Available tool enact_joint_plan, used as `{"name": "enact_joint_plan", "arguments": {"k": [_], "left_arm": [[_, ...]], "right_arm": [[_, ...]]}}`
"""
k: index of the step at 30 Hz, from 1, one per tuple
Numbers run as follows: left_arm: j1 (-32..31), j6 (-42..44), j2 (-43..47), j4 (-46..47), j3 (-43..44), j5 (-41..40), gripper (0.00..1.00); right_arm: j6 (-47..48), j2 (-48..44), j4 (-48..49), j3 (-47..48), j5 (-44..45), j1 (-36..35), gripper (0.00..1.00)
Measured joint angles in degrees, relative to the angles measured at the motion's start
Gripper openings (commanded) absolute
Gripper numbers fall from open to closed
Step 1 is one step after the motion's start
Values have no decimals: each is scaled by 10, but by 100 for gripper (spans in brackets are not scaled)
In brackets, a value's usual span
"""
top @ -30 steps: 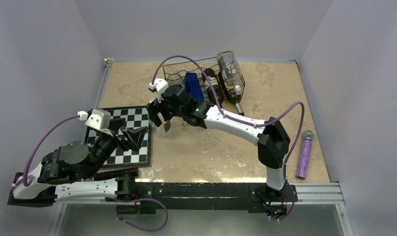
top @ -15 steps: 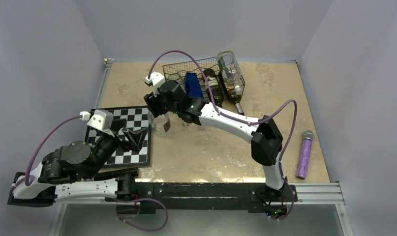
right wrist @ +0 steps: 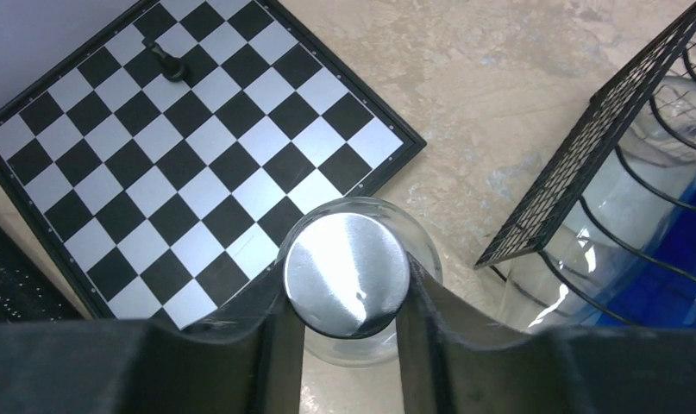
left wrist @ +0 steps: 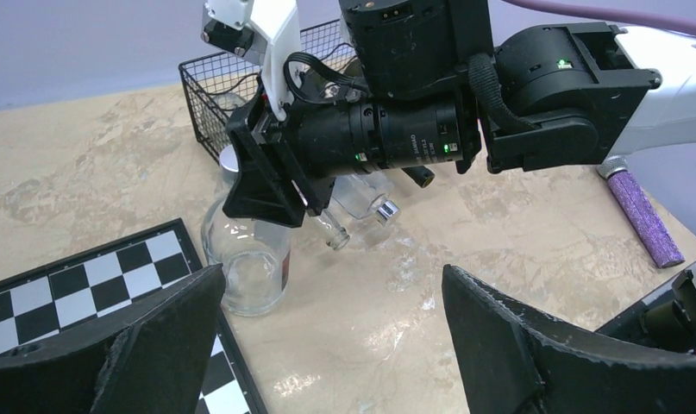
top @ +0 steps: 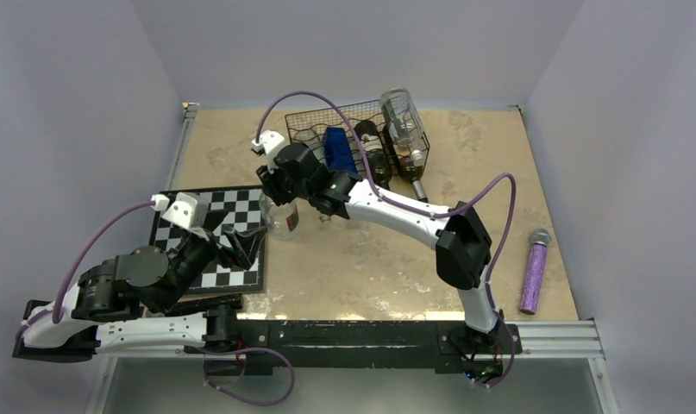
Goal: Put the wine bottle on the wine rack
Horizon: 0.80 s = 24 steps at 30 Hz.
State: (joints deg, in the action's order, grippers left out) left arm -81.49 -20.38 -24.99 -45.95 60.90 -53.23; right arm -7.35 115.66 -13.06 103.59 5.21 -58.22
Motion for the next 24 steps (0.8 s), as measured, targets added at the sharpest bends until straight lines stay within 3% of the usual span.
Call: {"name": "enact_joint_plan", "arguments": {"k": [5,11,17,24], "left_arm": [[0,-3,0,0,0,6,99],[0,-18,0,-2,-5,17,99],[1,-33,-11,0,-42,56,99],[1,-53,-82,27,-107,117,99]], "right_arm": [[1,0,-5,4,6,5,0],[-8,-43,-16,-42,18,4,0],[-57,-173,-82,-167,17,5,0],[-122,-317,-110,-304,-8,5,0]]}}
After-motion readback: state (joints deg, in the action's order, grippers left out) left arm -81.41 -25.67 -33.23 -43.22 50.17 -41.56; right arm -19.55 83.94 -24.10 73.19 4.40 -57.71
